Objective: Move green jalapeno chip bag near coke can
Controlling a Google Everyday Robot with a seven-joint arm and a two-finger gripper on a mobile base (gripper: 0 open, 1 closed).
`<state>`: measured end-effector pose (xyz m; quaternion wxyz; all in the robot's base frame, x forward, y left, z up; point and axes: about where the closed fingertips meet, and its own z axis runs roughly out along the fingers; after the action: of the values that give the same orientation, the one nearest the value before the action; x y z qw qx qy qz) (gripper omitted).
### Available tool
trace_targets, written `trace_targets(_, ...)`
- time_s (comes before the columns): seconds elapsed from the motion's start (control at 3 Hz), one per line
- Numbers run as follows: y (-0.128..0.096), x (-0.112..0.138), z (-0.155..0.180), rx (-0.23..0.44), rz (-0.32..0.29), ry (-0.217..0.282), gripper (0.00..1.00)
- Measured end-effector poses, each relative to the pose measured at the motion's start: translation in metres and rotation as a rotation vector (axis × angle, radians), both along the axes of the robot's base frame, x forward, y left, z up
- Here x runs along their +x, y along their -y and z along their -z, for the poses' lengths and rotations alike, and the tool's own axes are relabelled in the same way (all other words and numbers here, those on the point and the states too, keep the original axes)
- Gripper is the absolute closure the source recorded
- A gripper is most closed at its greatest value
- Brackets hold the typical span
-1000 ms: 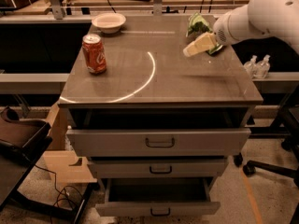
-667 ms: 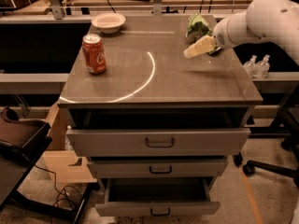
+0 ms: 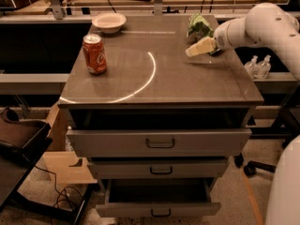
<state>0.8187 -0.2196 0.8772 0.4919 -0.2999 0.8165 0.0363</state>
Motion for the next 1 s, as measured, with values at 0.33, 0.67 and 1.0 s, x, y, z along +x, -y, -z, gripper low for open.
trace_targets(0.33,0.0,0.022,0.014,0.047,0.005,-0.005,0.0)
trace_targets(0.67,-0.001,0.04,0.026,0.073,0.016,-0.004,0.16)
trace_targets(1.0,-0.003,0.052,0.034,0.085,0.031,-0.006,0.41)
